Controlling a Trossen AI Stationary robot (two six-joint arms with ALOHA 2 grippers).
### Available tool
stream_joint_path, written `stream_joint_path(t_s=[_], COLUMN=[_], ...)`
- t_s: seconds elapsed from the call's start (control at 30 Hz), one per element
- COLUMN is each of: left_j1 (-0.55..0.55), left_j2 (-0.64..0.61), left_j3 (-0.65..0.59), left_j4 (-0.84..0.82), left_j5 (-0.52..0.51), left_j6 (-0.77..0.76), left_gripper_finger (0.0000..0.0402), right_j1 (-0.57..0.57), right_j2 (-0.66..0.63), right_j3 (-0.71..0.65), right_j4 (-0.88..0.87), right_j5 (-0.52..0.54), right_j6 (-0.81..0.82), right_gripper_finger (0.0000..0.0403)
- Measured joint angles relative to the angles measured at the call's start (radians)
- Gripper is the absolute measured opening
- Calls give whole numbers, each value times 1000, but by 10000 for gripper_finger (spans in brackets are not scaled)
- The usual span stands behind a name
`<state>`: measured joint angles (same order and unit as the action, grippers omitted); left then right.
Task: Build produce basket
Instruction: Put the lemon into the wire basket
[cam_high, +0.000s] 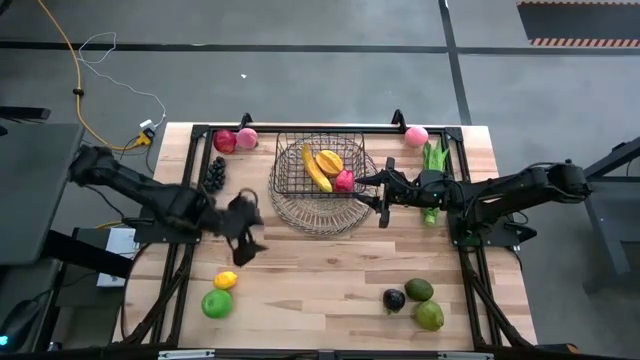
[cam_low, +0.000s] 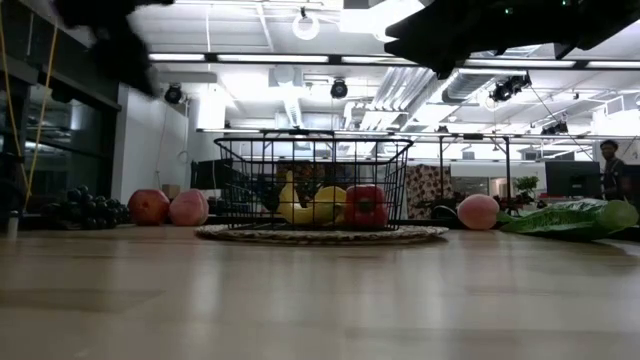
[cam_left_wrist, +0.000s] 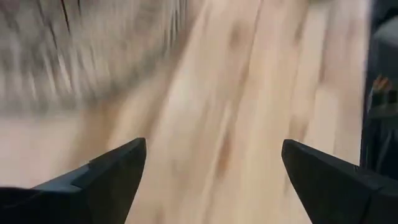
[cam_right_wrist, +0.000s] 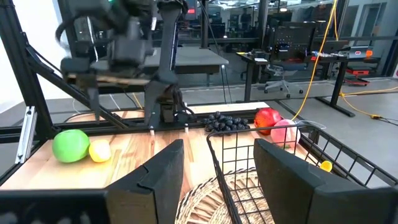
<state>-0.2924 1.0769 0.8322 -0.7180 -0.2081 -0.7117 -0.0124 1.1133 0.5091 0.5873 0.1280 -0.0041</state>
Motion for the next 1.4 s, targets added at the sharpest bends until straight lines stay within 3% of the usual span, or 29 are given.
stream_joint_path(t_s=[0.27,0.5,1.17,1.4], left_j1=[-252,-375,-389,-389], left_j2=[157,283,475,485], left_j3=[24,24,6,-2], left_j4=[-171,-199,-203,-202], left_j5=[36,76,227,216], left_j6=[-354,-480,-463,-463], left_gripper_finger=[365,365,365,365], right_j1=[0,0,0,0], right_j2=[0,0,0,0], right_j3=[0,0,0,0], right_j4=[0,-1,-3,-2], right_j5=[0,0,0,0], right_j6=[5,4,4,4], right_gripper_finger=[185,185,185,185])
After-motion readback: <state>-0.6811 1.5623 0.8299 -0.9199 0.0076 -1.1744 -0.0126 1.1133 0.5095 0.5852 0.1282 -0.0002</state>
